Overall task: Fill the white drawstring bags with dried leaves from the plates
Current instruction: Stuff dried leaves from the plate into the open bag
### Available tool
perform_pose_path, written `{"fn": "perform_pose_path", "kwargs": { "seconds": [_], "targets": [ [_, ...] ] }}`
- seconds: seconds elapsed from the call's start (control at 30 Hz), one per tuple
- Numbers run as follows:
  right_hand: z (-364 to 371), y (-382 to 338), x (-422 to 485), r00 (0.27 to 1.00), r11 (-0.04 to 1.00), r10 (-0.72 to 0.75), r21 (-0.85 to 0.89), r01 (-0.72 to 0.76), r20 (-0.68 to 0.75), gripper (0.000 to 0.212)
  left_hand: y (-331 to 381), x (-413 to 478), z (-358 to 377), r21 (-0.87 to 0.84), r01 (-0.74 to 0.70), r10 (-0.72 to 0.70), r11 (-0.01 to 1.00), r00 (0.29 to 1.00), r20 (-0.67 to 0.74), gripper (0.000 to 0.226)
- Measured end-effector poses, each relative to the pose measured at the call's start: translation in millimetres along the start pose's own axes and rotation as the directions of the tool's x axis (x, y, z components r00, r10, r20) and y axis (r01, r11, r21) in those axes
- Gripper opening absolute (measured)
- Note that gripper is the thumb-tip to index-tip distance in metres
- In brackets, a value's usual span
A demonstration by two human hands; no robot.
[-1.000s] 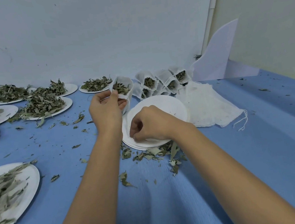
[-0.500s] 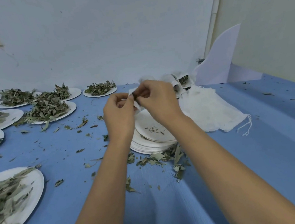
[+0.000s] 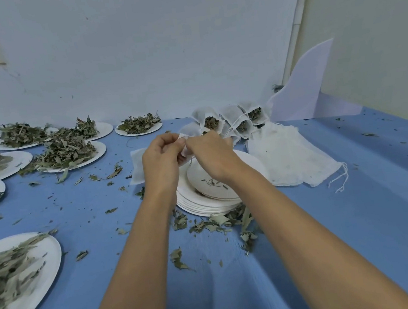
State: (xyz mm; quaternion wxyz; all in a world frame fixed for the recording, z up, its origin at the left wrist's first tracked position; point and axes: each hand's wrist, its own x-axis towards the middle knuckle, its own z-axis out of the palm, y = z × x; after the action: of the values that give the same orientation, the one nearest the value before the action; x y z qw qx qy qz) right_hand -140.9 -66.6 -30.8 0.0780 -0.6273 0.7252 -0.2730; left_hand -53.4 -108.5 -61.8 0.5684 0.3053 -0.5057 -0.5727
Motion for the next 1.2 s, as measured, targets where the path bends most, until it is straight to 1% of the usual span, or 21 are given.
{"fn": "perform_pose_path", "kwargs": {
  "seconds": [0.1, 0.17, 0.23, 0.33, 0.4, 0.47, 0.5, 0.53, 0.57, 0.63, 0.7, 0.77, 0.83, 0.87, 0.93, 1.0, 1.07, 1.1, 1.13, 1.17, 1.2],
  "targets": [
    [-7, 3, 0, 0.994, 0.978, 0.071, 0.191, -0.086, 0.087, 0.028, 0, 2, -2, 0.018, 0.029, -0.030, 0.999, 0.998, 0.054, 0.013],
    [-11, 5, -2, 0.995, 0.961, 0.072, 0.261, -0.087, 0.068, 0.025, 0, 2, 2, 0.083, -0.015, 0.012, 0.996, 0.999, 0.031, 0.014],
    [-14, 8, -1, 0.998, 0.944, 0.054, 0.329, -0.039, -0.035, 0.031, 2, 4, 8, 0.150, -0.065, 0.063, 0.987, 0.998, 0.019, 0.016],
    [-20, 11, 1, 0.979, 0.864, 0.070, 0.502, 0.037, -0.192, 0.034, 11, 13, 20, 0.163, -0.076, 0.078, 0.984, 0.997, -0.004, 0.017],
    [-23, 16, 4, 0.939, 0.781, 0.135, 0.617, 0.096, -0.316, 0.029, 20, 22, 30, 0.144, -0.063, 0.066, 0.988, 0.998, -0.020, 0.016],
    [-27, 24, 11, 0.875, 0.709, 0.242, 0.692, 0.136, -0.420, 0.019, 27, 31, 41, 0.081, -0.036, 0.037, 0.996, 0.999, -0.011, 0.015],
    [-30, 28, 17, 0.847, 0.674, 0.290, 0.723, 0.149, -0.445, 0.014, 31, 36, 47, 0.044, -0.024, 0.024, 0.999, 1.000, 0.005, 0.015],
    [-33, 33, 23, 0.831, 0.643, 0.322, 0.749, 0.159, -0.454, 0.014, 33, 41, 53, 0.016, -0.021, 0.020, 1.000, 1.000, 0.024, 0.014],
    [-36, 39, 31, 0.827, 0.633, 0.331, 0.757, 0.162, -0.453, 0.018, 35, 47, 59, 0.001, -0.027, 0.027, 1.000, 0.999, 0.043, 0.013],
    [-44, 51, 48, 0.842, 0.662, 0.299, 0.733, 0.156, -0.449, 0.024, 35, 60, 70, 0.012, -0.070, 0.069, 0.997, 0.994, 0.086, 0.012],
    [-50, 59, 64, 0.847, 0.686, 0.268, 0.709, 0.167, -0.459, 0.016, 29, 74, 81, 0.087, -0.129, 0.118, 0.988, 0.986, 0.120, 0.015],
    [-53, 70, 78, 0.816, 0.732, 0.280, 0.662, 0.160, -0.506, 0.013, 20, 89, 90, 0.165, -0.162, 0.137, 0.973, 0.979, 0.154, 0.017],
    [-52, 84, 92, 0.787, 0.782, 0.310, 0.614, 0.108, -0.533, 0.017, 9, 105, 100, 0.217, -0.166, 0.128, 0.962, 0.975, 0.180, 0.015],
    [-51, 90, 97, 0.784, 0.797, 0.320, 0.598, 0.080, -0.532, 0.019, 3, 113, 104, 0.251, -0.165, 0.119, 0.954, 0.975, 0.188, 0.012],
    [-46, 101, 107, 0.802, 0.823, 0.333, 0.569, 0.010, -0.496, 0.022, -9, 126, 110, 0.338, -0.159, 0.094, 0.927, 0.975, 0.201, 0.006],
    [-40, 113, 114, 0.846, 0.893, 0.314, 0.436, -0.110, -0.430, 0.021, -19, 134, 115, 0.485, -0.147, 0.047, 0.862, 0.976, 0.214, 0.019],
    [-34, 116, 116, 0.869, 0.934, 0.322, 0.278, -0.226, -0.375, 0.032, -24, 136, 117, 0.593, -0.136, 0.012, 0.794, 0.978, 0.208, 0.039],
    [-32, 115, 113, 0.871, 0.936, 0.330, 0.244, -0.252, -0.365, 0.038, -25, 135, 116, 0.608, -0.137, 0.016, 0.782, 0.980, 0.200, 0.045],
    [-32, 113, 110, 0.870, 0.936, 0.332, 0.237, -0.258, -0.364, 0.039, -25, 133, 115, 0.609, -0.143, 0.033, 0.781, 0.982, 0.188, 0.049],
    [-32, 112, 107, 0.864, 0.931, 0.338, 0.265, -0.251, -0.372, 0.036, -24, 131, 113, 0.602, -0.153, 0.060, 0.784, 0.983, 0.173, 0.051],
    [-34, 111, 103, 0.849, 0.920, 0.348, 0.317, -0.229, -0.398, 0.028, -21, 127, 109, 0.590, -0.166, 0.090, 0.791, 0.984, 0.156, 0.051]
  ]
}}
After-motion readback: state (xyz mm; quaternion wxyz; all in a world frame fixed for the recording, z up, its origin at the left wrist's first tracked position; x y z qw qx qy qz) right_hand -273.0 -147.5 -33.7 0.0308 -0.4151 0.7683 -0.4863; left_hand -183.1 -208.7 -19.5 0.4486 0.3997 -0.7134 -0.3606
